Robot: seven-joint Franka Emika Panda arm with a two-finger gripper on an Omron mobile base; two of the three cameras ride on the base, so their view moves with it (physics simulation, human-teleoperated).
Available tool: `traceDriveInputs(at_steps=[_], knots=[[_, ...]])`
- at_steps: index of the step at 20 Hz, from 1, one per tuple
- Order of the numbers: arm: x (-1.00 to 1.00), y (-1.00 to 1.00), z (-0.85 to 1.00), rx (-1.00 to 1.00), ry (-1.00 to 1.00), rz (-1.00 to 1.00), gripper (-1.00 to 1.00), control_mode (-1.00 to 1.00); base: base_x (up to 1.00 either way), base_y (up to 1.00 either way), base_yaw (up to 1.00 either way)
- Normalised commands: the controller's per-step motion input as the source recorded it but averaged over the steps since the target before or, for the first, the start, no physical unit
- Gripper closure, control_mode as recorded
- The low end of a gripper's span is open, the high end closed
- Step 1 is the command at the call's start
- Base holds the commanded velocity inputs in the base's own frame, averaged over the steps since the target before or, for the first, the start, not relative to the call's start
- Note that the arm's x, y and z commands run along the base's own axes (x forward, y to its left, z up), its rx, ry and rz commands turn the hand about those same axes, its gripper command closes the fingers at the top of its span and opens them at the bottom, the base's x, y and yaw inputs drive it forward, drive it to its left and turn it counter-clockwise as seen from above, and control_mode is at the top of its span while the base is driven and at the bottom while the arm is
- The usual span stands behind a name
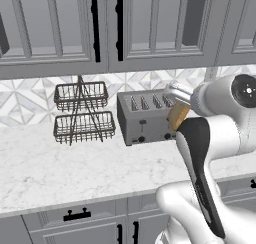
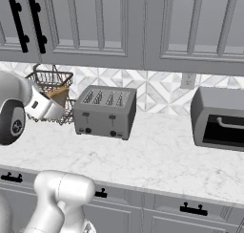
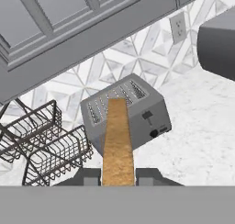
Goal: Start the toaster. Once the lever pops up, take the bread to the plate on the dining counter.
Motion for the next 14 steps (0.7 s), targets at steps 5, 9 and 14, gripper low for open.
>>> traceDriveInputs(at_steps=[5, 9, 14], knots=[[-0.41, -0.12, -0.03, -0.08, 0.17, 0.00, 1.00, -1.00, 0.00, 0.00, 0.00], [-0.01, 0.00, -0.16, -0.10, 0.12, 0.00, 1.00, -1.00, 0.00, 0.00, 0.00], [-0.06, 0.00, -0.02, -0.08, 0.03, 0.00, 1.00, -1.00, 0.00, 0.00, 0.00]])
